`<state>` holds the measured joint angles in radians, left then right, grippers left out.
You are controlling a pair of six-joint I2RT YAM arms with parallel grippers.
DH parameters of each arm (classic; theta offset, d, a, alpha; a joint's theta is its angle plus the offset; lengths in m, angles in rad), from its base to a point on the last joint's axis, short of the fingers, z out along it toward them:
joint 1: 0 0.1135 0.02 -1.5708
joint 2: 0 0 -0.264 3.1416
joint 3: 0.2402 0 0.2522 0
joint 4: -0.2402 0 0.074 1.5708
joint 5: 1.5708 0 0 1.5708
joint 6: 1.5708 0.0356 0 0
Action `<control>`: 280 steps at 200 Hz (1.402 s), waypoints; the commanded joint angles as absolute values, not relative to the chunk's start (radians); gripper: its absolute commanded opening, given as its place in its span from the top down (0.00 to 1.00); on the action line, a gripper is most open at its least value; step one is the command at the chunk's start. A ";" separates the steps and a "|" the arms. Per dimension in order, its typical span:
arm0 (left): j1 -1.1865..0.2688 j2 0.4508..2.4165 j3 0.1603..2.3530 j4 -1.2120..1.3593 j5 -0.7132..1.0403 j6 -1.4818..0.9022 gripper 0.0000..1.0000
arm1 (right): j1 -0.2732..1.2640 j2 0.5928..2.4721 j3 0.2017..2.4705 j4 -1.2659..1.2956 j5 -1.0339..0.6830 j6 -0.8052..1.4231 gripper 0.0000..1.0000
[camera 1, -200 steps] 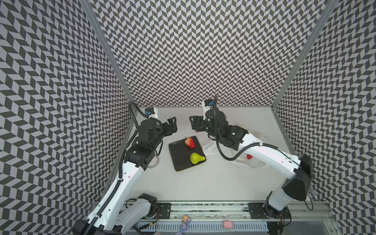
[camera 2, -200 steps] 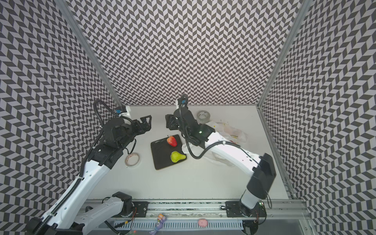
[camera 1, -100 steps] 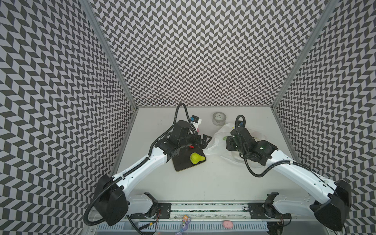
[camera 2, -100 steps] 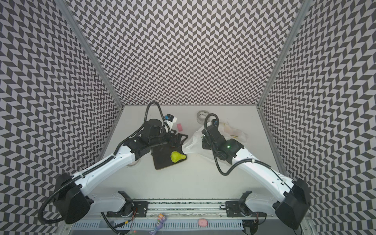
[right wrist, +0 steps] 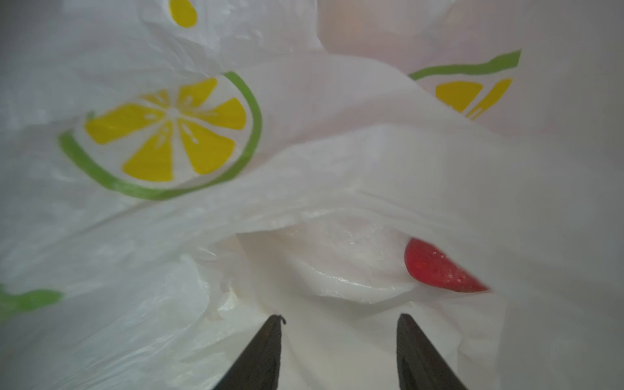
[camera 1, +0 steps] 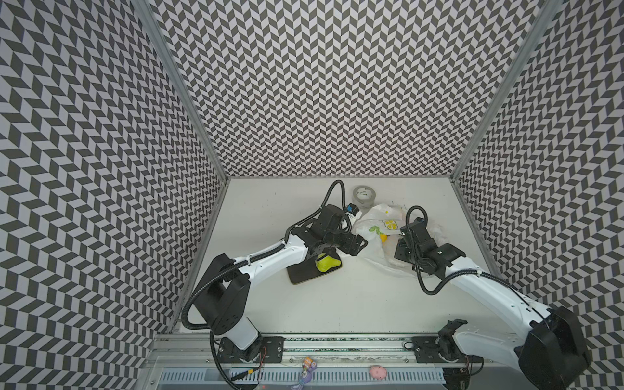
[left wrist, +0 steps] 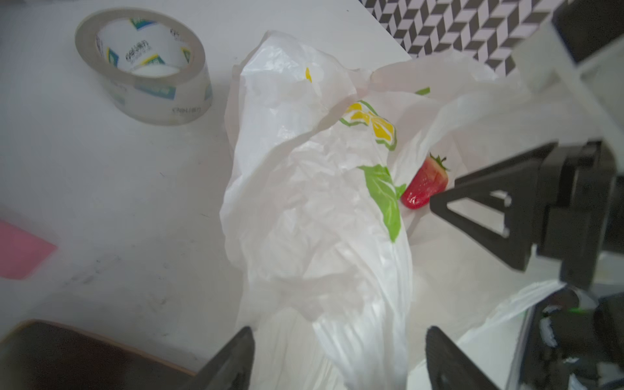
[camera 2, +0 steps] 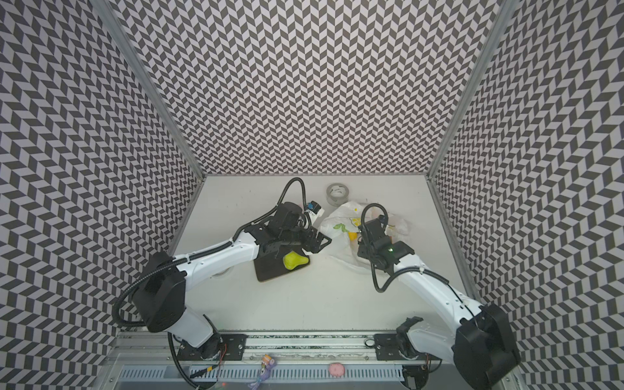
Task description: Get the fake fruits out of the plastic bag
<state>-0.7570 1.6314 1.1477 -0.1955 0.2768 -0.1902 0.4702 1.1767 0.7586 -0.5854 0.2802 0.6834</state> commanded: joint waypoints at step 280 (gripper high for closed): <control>-0.859 1.630 1.081 -0.129 0.337 -0.091 1.00 | 0.198 1.449 0.761 -0.365 0.354 0.736 0.22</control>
